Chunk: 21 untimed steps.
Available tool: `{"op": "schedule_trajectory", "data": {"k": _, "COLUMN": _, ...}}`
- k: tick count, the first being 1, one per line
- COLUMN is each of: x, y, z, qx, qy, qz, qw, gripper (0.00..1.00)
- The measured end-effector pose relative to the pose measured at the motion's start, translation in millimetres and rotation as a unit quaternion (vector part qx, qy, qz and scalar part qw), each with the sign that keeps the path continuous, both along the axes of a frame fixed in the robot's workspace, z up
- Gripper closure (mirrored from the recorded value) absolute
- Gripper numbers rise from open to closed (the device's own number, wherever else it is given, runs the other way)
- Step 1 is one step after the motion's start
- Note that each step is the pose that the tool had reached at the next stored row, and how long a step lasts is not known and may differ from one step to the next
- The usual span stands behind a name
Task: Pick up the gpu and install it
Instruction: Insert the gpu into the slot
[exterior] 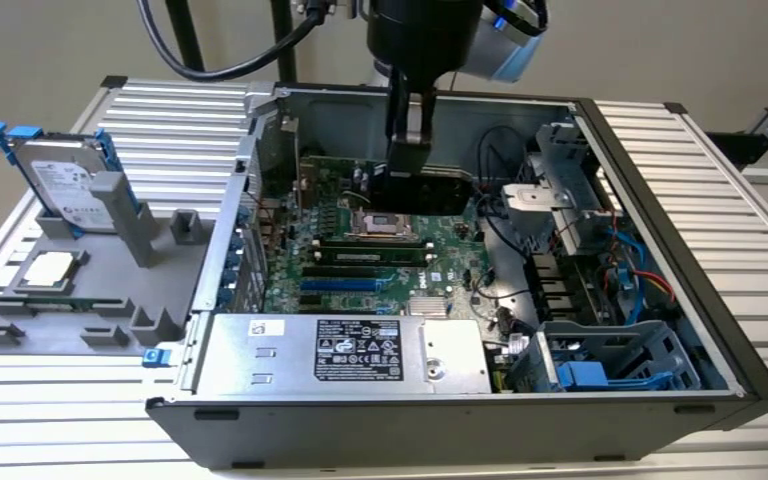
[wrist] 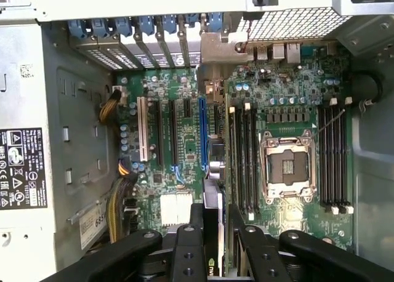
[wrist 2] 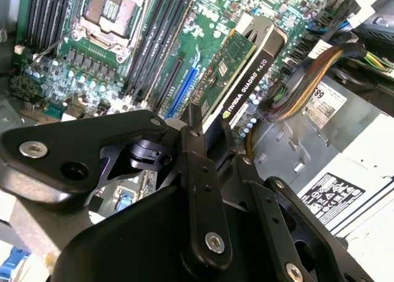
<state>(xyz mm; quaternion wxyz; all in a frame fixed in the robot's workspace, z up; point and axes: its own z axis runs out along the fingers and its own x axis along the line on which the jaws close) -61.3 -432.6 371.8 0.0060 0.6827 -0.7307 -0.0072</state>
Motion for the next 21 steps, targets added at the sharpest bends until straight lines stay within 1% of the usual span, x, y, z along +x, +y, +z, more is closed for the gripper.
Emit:
{"op": "schedule_trajectory", "data": {"k": 12, "x": 0.0, "y": 0.0, "z": -4.6, "qx": 0.0, "qy": 0.0, "qz": 0.0, "qw": 1.0, "gripper": 1.0}}
{"op": "schedule_trajectory", "data": {"k": 16, "x": 0.0, "y": 0.0, "z": -4.8, "qx": -0.0001, "qy": 0.0001, "qz": 0.0, "qw": 1.0, "gripper": 1.0}}
{"op": "schedule_trajectory", "data": {"k": 21, "x": 0.0, "y": 0.0, "z": -8.0, "qx": -0.0002, "qy": 0.0, "qz": 0.0, "qw": 1.0, "gripper": 1.0}}
